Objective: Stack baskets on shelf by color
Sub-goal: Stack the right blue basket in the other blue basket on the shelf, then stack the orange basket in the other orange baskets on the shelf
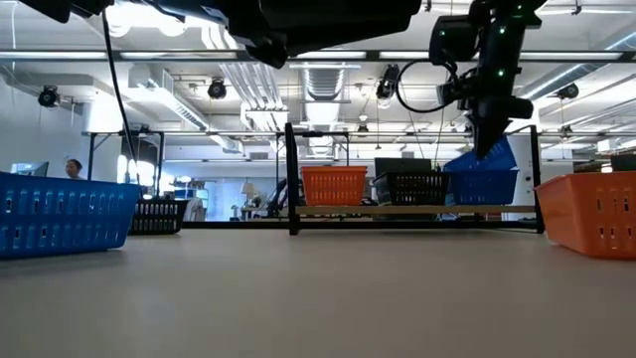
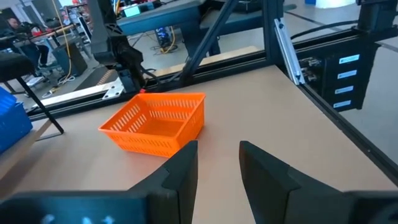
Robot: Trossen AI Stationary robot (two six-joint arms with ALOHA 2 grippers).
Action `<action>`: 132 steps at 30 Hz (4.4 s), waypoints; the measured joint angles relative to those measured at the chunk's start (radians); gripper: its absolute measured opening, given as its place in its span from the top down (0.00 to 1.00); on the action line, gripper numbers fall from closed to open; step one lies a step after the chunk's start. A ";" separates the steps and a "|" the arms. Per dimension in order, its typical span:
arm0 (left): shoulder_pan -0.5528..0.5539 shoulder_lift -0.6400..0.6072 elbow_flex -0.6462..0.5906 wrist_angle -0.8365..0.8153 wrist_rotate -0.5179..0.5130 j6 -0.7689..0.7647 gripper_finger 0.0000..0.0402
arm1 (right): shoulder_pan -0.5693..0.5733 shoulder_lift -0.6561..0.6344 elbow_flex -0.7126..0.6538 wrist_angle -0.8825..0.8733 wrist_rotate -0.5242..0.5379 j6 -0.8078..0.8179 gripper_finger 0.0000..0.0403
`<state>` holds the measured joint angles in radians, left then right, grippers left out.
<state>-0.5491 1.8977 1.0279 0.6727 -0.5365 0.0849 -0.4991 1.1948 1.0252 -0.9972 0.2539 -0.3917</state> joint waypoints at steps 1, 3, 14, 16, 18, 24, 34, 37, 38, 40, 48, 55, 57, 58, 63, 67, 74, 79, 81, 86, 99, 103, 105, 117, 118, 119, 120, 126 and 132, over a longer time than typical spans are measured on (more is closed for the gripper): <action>0.000 0.000 0.000 0.000 0.000 0.000 0.75 | 0.004 -0.009 0.000 0.005 -0.001 -0.004 0.98; 0.000 0.001 0.000 0.000 0.000 0.000 0.75 | 0.011 -0.028 0.000 0.010 -0.028 -0.010 0.98; -0.006 0.001 -0.008 -0.002 0.000 -0.027 0.75 | 0.008 -0.065 -0.067 0.044 -0.118 0.023 0.93; -0.007 0.001 -0.008 -0.002 0.000 -0.027 0.75 | 0.008 -0.066 -0.070 0.045 -0.116 0.023 0.88; -0.007 0.001 -0.008 -0.002 0.000 -0.027 0.75 | 0.008 -0.069 -0.070 0.046 -0.116 0.026 0.82; -0.007 0.001 -0.008 -0.001 0.000 -0.028 0.75 | 0.008 -0.068 -0.066 0.050 -0.131 0.078 0.66; -0.007 0.001 -0.008 0.000 0.000 -0.029 0.75 | 0.008 -0.031 -0.094 0.061 -0.131 0.048 0.73; -0.007 0.001 -0.008 0.000 0.001 -0.030 0.75 | 0.008 -0.013 -0.094 0.063 -0.131 0.029 0.81; -0.007 0.001 -0.008 0.000 0.000 -0.030 0.75 | 0.008 -0.008 -0.094 0.063 -0.131 0.019 0.84; -0.007 0.001 -0.008 0.000 0.000 -0.030 0.75 | 0.008 -0.002 -0.094 0.063 -0.130 -0.004 0.90; -0.007 0.001 -0.008 0.000 0.000 -0.029 0.75 | 0.008 -0.009 -0.094 0.060 -0.088 -0.077 0.93; -0.007 0.001 -0.010 0.000 0.001 -0.053 0.75 | 0.008 -0.009 -0.094 0.059 0.012 -0.073 0.83; -0.007 0.001 -0.011 0.000 0.001 -0.053 0.75 | 0.008 -0.009 -0.094 0.059 0.012 -0.073 0.80; -0.007 0.001 -0.011 0.000 0.001 -0.053 0.75 | 0.008 -0.009 -0.094 0.059 0.012 -0.073 0.78; -0.007 0.002 -0.012 0.000 0.001 -0.053 0.75 | 0.010 -0.020 -0.091 0.034 0.040 -0.010 0.71; -0.007 0.002 -0.012 0.000 0.001 -0.053 0.75 | 0.029 -0.049 -0.082 0.002 0.039 0.151 0.69; -0.004 0.002 -0.012 -0.001 0.001 -0.050 0.75 | 0.324 -0.158 -0.130 -0.022 0.037 0.536 0.75; 0.014 0.002 -0.013 -0.001 0.017 -0.048 0.75 | 0.714 -0.219 -0.209 0.055 0.120 0.860 0.80; 0.033 0.002 -0.013 -0.001 0.025 -0.048 0.75 | 0.878 -0.221 -0.228 0.058 0.193 1.003 0.82; 0.124 0.002 0.022 -0.003 0.216 0.006 0.75 | 1.217 -0.170 -0.232 0.096 0.382 1.346 0.87; 0.263 0.125 0.220 -0.101 0.671 0.266 0.67 | 1.515 0.080 -0.229 0.169 0.611 1.768 0.92; 0.273 0.209 0.306 -0.115 0.711 0.267 0.56 | 1.514 0.129 -0.229 0.173 0.607 1.841 0.92; 0.275 0.253 0.349 -0.117 0.712 0.268 0.51 | 1.514 0.144 -0.228 0.172 0.600 1.871 0.92; 0.325 0.484 0.633 -0.233 0.656 0.291 0.42 | 1.525 0.169 -0.045 0.166 0.570 1.742 0.92; 0.329 0.493 0.649 -0.253 0.647 0.290 0.42 | 1.528 0.169 -0.027 0.169 0.581 1.725 0.92; 0.332 0.497 0.662 -0.279 0.629 0.290 0.42 | 1.531 0.169 -0.010 0.172 0.593 1.704 0.92; 0.335 0.500 0.670 -0.308 0.613 0.290 0.43 | 1.535 0.169 0.004 0.170 0.608 1.682 0.92; 0.338 0.503 0.682 -0.385 0.552 0.271 0.58 | 1.556 0.178 0.051 0.174 0.696 1.610 0.92; 0.337 0.502 0.679 -0.442 0.549 0.261 0.82 | 1.557 0.271 0.087 0.176 0.701 1.603 0.92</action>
<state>-0.2122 2.3997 1.7066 0.2308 0.0125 0.3454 1.0584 1.4658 1.1121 -0.8214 0.9550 1.2114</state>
